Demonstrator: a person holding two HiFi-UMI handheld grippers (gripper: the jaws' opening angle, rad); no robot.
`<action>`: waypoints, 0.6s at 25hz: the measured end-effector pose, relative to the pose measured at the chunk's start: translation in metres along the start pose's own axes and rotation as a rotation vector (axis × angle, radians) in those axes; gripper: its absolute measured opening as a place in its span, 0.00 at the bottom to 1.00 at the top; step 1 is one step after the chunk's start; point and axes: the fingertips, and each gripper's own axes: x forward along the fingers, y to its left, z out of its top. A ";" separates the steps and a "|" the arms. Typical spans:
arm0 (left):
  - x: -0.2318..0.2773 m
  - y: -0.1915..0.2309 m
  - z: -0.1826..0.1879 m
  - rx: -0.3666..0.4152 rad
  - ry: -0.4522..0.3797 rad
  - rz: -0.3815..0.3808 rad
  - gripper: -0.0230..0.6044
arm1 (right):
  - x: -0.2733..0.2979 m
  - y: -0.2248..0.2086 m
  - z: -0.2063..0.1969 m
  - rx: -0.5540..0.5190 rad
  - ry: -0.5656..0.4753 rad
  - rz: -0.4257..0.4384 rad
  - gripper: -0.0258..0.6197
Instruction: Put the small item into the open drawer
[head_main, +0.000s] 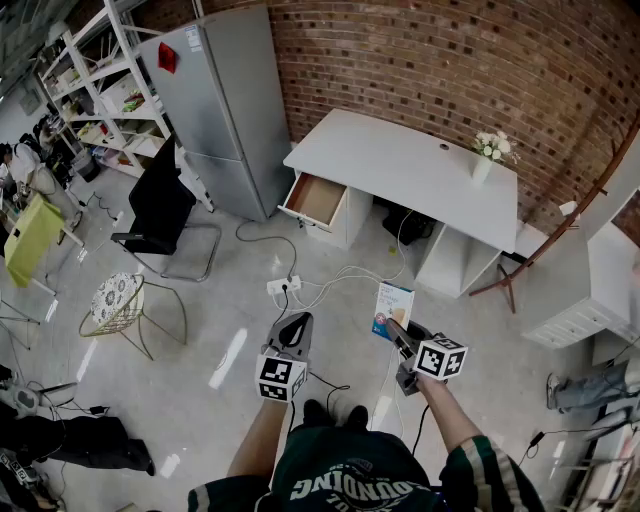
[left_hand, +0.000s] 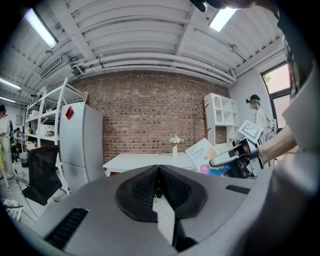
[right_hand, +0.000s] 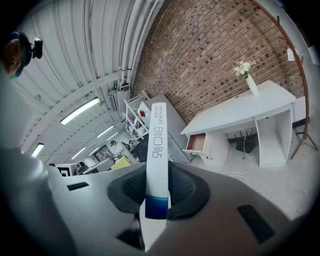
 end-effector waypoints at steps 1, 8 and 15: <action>0.002 0.002 0.001 0.002 0.000 0.001 0.06 | 0.001 0.001 0.003 0.000 -0.008 0.002 0.18; 0.006 0.004 0.006 0.001 0.003 0.001 0.06 | 0.001 0.013 0.015 -0.019 -0.040 0.036 0.18; 0.012 0.001 0.000 -0.001 0.022 -0.008 0.06 | 0.003 0.017 0.013 -0.015 -0.039 0.058 0.18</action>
